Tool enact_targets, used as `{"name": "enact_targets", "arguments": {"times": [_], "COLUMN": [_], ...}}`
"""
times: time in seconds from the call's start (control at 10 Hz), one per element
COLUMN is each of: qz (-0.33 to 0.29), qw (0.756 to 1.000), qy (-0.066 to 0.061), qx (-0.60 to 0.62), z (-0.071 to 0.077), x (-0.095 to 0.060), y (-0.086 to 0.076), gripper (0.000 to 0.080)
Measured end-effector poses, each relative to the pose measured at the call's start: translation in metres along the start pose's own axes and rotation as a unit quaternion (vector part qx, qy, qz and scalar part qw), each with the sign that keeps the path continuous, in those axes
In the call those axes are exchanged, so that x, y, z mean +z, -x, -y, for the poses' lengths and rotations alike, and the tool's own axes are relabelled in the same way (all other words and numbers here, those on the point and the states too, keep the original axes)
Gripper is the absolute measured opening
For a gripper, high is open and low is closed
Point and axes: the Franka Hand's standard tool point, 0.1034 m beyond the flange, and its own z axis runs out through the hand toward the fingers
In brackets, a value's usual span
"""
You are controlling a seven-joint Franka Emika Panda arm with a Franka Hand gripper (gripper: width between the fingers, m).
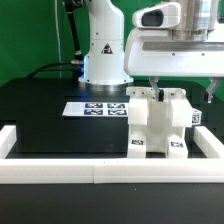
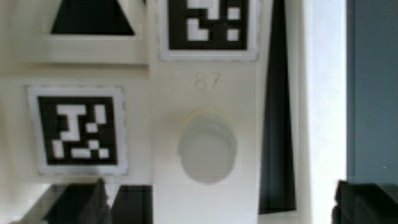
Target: Assemble chair
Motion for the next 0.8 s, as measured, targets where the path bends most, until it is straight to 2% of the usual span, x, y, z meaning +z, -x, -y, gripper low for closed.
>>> {"name": "enact_targets", "arguments": {"times": [0.4,0.6,0.8], "qz": [-0.001,-0.001,-0.008], "qw": [1.000,1.000,1.000], "qy": [-0.001,-0.006,-0.013], "qx": [-0.003,0.001,0.011], "z": [-0.004,-0.005,0.000], "x": [-0.004,-0.021,-0.038], "y": [-0.004,-0.006,0.001], "gripper": [0.0649,0.0649,0.0649]}}
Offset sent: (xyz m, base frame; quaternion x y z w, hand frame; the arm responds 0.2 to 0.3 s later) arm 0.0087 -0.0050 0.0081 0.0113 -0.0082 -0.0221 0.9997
